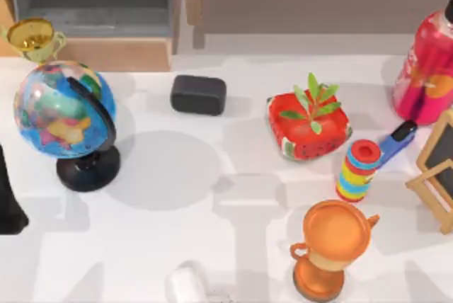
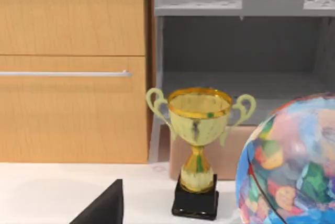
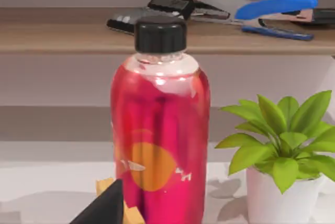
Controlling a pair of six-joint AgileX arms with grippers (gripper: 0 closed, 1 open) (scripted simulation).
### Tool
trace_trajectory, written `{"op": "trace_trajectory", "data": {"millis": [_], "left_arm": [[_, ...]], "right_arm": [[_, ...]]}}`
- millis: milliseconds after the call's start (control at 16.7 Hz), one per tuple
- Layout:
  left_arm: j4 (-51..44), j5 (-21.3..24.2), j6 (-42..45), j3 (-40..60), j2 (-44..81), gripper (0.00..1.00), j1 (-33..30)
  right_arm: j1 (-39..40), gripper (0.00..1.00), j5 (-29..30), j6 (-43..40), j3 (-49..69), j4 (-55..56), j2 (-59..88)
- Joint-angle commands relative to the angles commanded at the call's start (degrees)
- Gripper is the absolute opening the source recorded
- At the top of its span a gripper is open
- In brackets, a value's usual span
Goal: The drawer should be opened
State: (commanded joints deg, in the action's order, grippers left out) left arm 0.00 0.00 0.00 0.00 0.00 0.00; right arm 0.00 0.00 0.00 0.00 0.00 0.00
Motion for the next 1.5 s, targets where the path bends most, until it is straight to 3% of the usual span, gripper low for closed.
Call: {"op": "trace_trajectory", "data": {"millis": [180,300,840,1080,1500], "left_arm": [[0.8,-0.8,0.0,0.4,0.8,1.00,-0.7],[3.6,-3.6,0.1,1.8,4.0,1.00,-3.5],[25.9,-26.4,0.5,12.4,37.9,1.00,-26.7],[33.3,-34.0,0.8,15.9,48.9,1.00,-34.3],[35.0,-35.9,0.9,16.5,51.2,1.00,-36.1]], "right_arm": [[0.0,1.00,0.0,0.0,0.0,0.0,0.0],[0.0,1.00,0.0,0.0,0.0,0.0,0.0],[0.0,1.00,0.0,0.0,0.0,0.0,0.0],[0.0,1.00,0.0,0.0,0.0,0.0,0.0],[0.0,1.00,0.0,0.0,0.0,0.0,0.0]]}}
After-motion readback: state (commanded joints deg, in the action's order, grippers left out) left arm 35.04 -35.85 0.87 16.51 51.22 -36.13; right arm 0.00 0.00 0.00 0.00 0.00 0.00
